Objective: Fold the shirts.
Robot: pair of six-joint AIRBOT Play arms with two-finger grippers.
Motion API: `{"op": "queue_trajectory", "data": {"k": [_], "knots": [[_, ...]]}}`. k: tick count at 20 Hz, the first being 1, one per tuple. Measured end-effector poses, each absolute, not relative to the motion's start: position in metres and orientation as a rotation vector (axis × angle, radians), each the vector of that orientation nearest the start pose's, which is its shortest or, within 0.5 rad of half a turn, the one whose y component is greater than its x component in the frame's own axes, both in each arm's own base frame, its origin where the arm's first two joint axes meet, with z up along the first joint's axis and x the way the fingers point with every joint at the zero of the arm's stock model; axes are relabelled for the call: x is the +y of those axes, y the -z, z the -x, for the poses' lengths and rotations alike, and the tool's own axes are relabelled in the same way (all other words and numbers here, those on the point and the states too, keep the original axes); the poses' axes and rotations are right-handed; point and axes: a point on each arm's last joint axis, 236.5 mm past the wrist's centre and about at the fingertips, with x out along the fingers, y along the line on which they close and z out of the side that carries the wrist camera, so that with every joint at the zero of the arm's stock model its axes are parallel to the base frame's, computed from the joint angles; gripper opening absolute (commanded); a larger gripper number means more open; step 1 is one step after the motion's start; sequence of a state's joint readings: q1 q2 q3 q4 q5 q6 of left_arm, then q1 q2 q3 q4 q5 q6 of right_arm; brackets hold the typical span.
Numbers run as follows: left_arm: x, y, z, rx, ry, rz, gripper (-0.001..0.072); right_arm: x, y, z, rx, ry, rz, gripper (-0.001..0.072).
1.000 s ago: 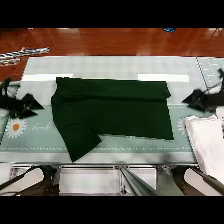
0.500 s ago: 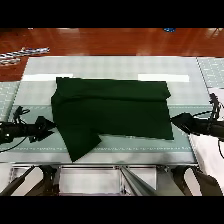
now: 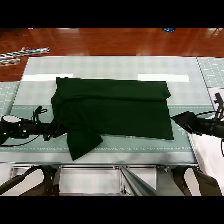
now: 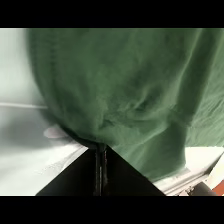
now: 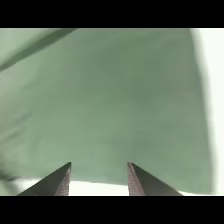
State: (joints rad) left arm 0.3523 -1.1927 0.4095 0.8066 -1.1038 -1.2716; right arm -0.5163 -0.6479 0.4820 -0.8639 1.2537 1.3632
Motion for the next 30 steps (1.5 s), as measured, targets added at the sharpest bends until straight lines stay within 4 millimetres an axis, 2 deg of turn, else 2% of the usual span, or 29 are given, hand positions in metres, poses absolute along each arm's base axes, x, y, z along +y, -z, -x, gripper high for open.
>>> {"op": "queue_trajectory", "data": {"k": [2, 3, 5, 6, 10, 15, 20, 21, 23, 25, 26, 30], "knots": [[-0.078, 0.117, -0.219, 1.553, 0.165, 0.914, 0.0017, 0.005, 0.016, -0.220, 1.189, 0.031, -0.764, 0.0408], [-0.078, 0.116, -0.220, 1.552, 0.171, 0.905, 0.0017, -0.001, 0.029, -0.205, 1.248, 0.077, -0.763, 0.0408], [-0.077, 0.115, -0.224, 1.548, 0.179, 0.890, 0.0017, 0.000, 0.047, -0.183, 1.340, 0.114, -0.801, 0.0408], [-0.077, 0.115, -0.225, 1.545, 0.179, 0.884, 0.0017, 0.001, 0.053, -0.178, 1.365, 0.119, -0.822, 0.0408], [-0.077, 0.114, -0.228, 1.537, 0.182, 0.876, 0.0016, 0.008, 0.072, -0.166, 1.464, 0.114, -0.892, 0.0408], [-0.077, 0.113, -0.229, 1.535, 0.184, 0.875, 0.0017, 0.009, 0.093, -0.168, 1.525, 0.111, -0.952, 0.0408], [-0.077, 0.113, -0.229, 1.536, 0.186, 0.876, 0.0017, 0.018, 0.103, -0.195, 1.476, 0.070, -1.043, 0.0407], [-0.077, 0.113, -0.229, 1.536, 0.186, 0.876, 0.0017, 0.023, 0.104, -0.203, 1.469, 0.055, -1.049, 0.0372], [-0.077, 0.113, -0.230, 1.534, 0.187, 0.875, 0.0017, 0.028, 0.109, -0.217, 1.457, 0.030, -1.014, 0.0043], [-0.073, 0.110, -0.235, 1.520, 0.185, 0.862, 0.0017, 0.030, 0.105, -0.236, 1.427, -0.011, -0.953, 0.0034], [-0.068, 0.106, -0.242, 1.501, 0.182, 0.854, 0.0017, 0.033, 0.096, -0.247, 1.408, -0.046, -0.942, 0.0034], [-0.052, 0.069, -0.280, 1.396, 0.220, 0.834, 0.0017, 0.028, 0.064, -0.281, 1.351, -0.123, -0.858, 0.0034]]}}
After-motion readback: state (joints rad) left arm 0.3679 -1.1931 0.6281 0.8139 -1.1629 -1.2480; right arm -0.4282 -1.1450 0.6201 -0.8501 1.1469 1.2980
